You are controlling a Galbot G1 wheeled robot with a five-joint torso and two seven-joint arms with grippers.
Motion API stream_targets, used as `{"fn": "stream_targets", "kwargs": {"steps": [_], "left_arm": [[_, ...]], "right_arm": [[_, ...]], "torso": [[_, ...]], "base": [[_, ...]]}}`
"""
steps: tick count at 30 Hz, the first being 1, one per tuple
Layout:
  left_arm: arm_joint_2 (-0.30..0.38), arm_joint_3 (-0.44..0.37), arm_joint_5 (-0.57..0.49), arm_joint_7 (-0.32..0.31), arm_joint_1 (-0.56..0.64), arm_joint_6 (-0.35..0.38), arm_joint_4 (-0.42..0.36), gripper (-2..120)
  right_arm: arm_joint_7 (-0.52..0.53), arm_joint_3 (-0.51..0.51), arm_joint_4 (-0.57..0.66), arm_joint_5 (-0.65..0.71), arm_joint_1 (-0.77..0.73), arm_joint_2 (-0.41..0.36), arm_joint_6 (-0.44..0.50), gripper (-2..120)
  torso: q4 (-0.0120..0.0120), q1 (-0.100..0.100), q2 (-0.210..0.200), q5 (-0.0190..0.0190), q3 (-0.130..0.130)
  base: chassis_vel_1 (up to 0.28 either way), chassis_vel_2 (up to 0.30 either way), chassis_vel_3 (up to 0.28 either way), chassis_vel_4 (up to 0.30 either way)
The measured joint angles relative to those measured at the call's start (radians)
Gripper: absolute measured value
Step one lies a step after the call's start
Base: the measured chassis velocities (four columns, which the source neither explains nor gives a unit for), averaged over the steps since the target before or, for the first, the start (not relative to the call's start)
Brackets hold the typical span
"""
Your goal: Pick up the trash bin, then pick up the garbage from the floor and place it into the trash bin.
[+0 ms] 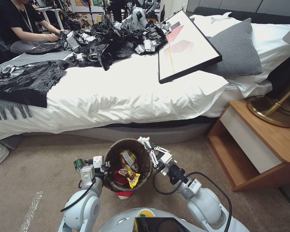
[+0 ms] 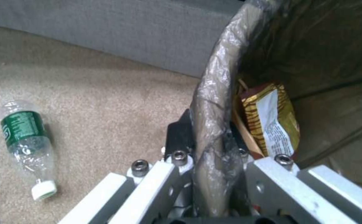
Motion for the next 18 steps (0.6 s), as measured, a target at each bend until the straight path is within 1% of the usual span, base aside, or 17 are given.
{"fn": "stream_targets", "kwargs": {"steps": [2, 3, 5, 6, 9, 15, 16, 17, 18], "left_arm": [[0.0, 0.0, 0.001, 0.0, 0.001, 0.0, -0.001, 3], [-0.001, 0.001, 0.002, 0.0, 0.002, 0.001, -0.002, 3], [-0.002, 0.003, 0.005, 0.0, 0.004, 0.001, -0.005, 3], [-0.002, 0.003, 0.005, 0.0, 0.004, 0.001, -0.005, 3], [-0.004, 0.003, 0.007, 0.0, 0.005, 0.001, -0.006, 3], [-0.006, 0.003, 0.01, 0.0, 0.007, 0.002, -0.009, 3], [-0.007, 0.004, 0.01, 0.0, 0.007, 0.002, -0.01, 3], [-0.007, 0.004, 0.01, 0.0, 0.007, 0.002, -0.01, 3], [-0.007, 0.004, 0.01, 0.0, 0.007, 0.002, -0.01, 3]], "right_arm": [[0.0, -0.018, -0.003, 0.0, 0.007, -0.005, -0.007, 0], [-0.001, -0.039, -0.008, -0.001, 0.013, -0.008, -0.014, 0], [-0.002, -0.097, -0.034, -0.014, 0.025, -0.009, -0.026, 0], [-0.002, -0.097, -0.034, -0.014, 0.025, -0.009, -0.026, 0], [-0.003, -0.139, -0.063, -0.03, 0.029, 0.002, -0.031, 0], [-0.002, -0.169, -0.113, -0.044, 0.034, 0.02, -0.03, -1], [-0.001, -0.171, -0.118, -0.046, 0.036, 0.022, -0.03, 3], [-0.001, -0.171, -0.118, -0.046, 0.036, 0.022, -0.03, 3], [-0.001, -0.173, -0.126, -0.049, 0.038, 0.027, -0.029, 7]], "torso": [[-0.0002, 0.0, 0.0, -0.0002, 0.0], [0.0002, 0.0, 0.0, -0.0002, 0.0], [0.0001, 0.0, 0.0, -0.0001, 0.0], [0.0001, 0.0, 0.0, -0.0001, 0.0], [0.0, 0.0, 0.0, 0.0, 0.0], [0.0, 0.0, 0.0, 0.0, 0.0], [0.0, 0.0, 0.0, 0.0, 0.0], [0.0, 0.0, 0.0, 0.0, 0.0], [0.0, 0.0, 0.0, 0.0, 0.0]], "base": [[0.0, 0.0, 0.0, 0.0], [0.0, 0.0, 0.0, 0.0], [0.0, 0.0, 0.0, 0.0], [0.0, 0.0, 0.0, 0.0], [0.0, 0.0, 0.0, 0.0], [0.0, 0.0, 0.0, 0.0], [0.0, 0.0, 0.0, 0.0], [0.0, 0.0, 0.0, 0.0], [0.0, 0.0, 0.0, 0.0]]}}
